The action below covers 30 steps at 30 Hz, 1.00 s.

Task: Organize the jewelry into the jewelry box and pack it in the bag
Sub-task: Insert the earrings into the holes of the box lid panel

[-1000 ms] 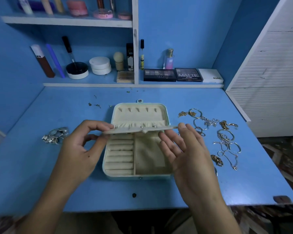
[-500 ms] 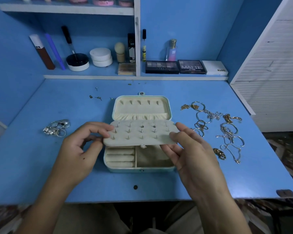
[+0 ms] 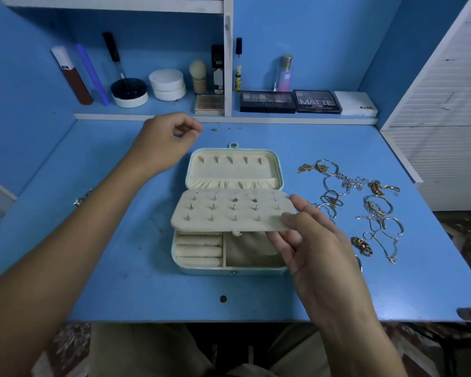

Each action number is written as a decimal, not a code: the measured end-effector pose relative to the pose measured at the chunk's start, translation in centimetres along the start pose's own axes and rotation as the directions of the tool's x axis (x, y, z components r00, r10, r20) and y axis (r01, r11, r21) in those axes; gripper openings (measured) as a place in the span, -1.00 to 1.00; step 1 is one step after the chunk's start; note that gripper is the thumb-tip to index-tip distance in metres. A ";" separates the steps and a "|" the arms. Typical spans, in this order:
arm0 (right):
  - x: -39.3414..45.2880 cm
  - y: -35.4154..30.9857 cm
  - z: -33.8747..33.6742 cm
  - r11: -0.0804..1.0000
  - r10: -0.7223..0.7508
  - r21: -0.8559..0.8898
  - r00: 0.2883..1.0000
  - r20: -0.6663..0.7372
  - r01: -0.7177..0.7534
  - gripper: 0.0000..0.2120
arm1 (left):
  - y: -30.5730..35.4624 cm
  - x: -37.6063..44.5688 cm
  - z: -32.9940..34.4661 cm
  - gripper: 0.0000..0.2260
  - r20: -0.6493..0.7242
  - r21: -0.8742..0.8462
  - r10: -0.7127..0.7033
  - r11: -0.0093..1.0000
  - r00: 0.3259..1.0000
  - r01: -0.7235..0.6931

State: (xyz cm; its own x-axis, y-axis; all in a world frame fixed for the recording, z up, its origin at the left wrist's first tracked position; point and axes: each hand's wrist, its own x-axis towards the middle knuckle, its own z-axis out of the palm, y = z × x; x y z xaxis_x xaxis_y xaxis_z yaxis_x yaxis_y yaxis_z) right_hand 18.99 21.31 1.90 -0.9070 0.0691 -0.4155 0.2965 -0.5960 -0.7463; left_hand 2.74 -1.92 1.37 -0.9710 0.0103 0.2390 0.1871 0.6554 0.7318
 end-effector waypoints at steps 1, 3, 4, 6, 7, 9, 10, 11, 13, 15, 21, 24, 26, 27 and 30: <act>0.0 0.0 0.0 1.000 0.001 0.003 1.000 0.002 -0.001 -0.69 | -0.3 1.2 0.4 -0.86 0.009 0.050 -0.002 0.999 1.000 0.001; 0.0 0.0 0.0 1.000 0.000 0.009 1.000 0.005 0.000 -0.69 | -0.9 3.1 1.2 -0.86 0.027 0.110 -0.007 0.994 1.000 0.004; 0.0 -0.1 0.0 1.000 0.000 0.014 1.000 0.005 0.000 -0.69 | -1.2 3.9 1.6 -0.86 0.038 0.129 -0.012 0.992 0.999 0.006; -0.1 -0.1 0.0 1.000 0.001 0.023 1.000 0.008 -0.001 -0.69 | -1.9 5.2 2.2 -0.84 0.056 0.160 -0.024 0.987 0.998 0.015; -0.1 -0.1 0.0 1.000 0.003 0.027 1.000 0.010 -0.003 -0.69 | -2.0 5.7 2.5 -0.84 0.061 0.174 -0.026 0.985 0.998 0.015; -0.1 -0.2 0.0 1.000 0.006 0.030 1.000 0.016 -0.006 -0.70 | -2.2 6.5 2.9 -0.84 0.071 0.202 -0.008 0.979 0.997 -0.007; -0.1 -0.3 0.0 0.999 0.005 0.032 1.000 0.022 -0.006 -0.71 | -2.2 6.7 3.0 -0.84 0.076 0.217 0.004 0.976 0.997 -0.020; -0.2 -0.3 0.0 0.999 0.004 0.035 1.000 0.027 -0.005 -0.72 | -2.2 7.0 3.1 -0.83 0.082 0.232 0.012 0.972 0.997 -0.030; -0.2 -0.4 0.1 0.999 0.007 0.037 0.999 0.032 -0.009 -0.72 | -2.3 7.3 3.3 -0.83 0.090 0.260 0.021 0.965 0.996 -0.044; -0.2 -0.4 0.1 0.999 0.010 0.038 0.999 0.033 -0.011 -0.72 | -2.3 7.5 3.4 -0.83 0.094 0.277 0.028 0.959 0.995 -0.053; -0.2 -0.4 0.2 0.999 0.010 0.046 0.999 0.034 -0.011 -0.74 | -2.3 7.9 3.3 -0.84 0.144 0.265 0.049 0.960 0.988 -0.087; -0.3 -0.4 0.1 0.999 0.008 0.043 0.999 0.032 -0.009 -0.75 | -2.5 8.1 3.3 -0.87 0.147 0.275 0.067 0.955 0.987 -0.106; -0.3 -0.4 0.2 0.999 0.009 0.040 0.999 0.031 -0.010 -0.76 | -2.6 8.2 3.4 -0.88 0.143 0.285 0.079 0.951 0.987 -0.118; -0.2 -0.4 0.2 0.999 0.010 0.039 1.000 0.029 -0.011 -0.76 | -2.6 8.2 3.4 -0.88 0.141 0.295 0.084 0.948 0.987 -0.123; -0.2 -0.4 0.1 0.999 0.011 0.032 1.000 0.028 -0.011 -0.74 | -2.5 8.2 3.5 -0.88 0.138 0.307 0.095 0.942 0.986 -0.134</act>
State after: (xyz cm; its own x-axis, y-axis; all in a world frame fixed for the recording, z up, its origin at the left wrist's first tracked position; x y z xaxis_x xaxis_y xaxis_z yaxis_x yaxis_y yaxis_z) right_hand 19.04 21.45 2.33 -0.9118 0.0405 -0.4086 0.2971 -0.6220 -0.7245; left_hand -6.23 -0.85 -0.76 -0.9601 0.1767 0.2167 0.2603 0.8478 0.4620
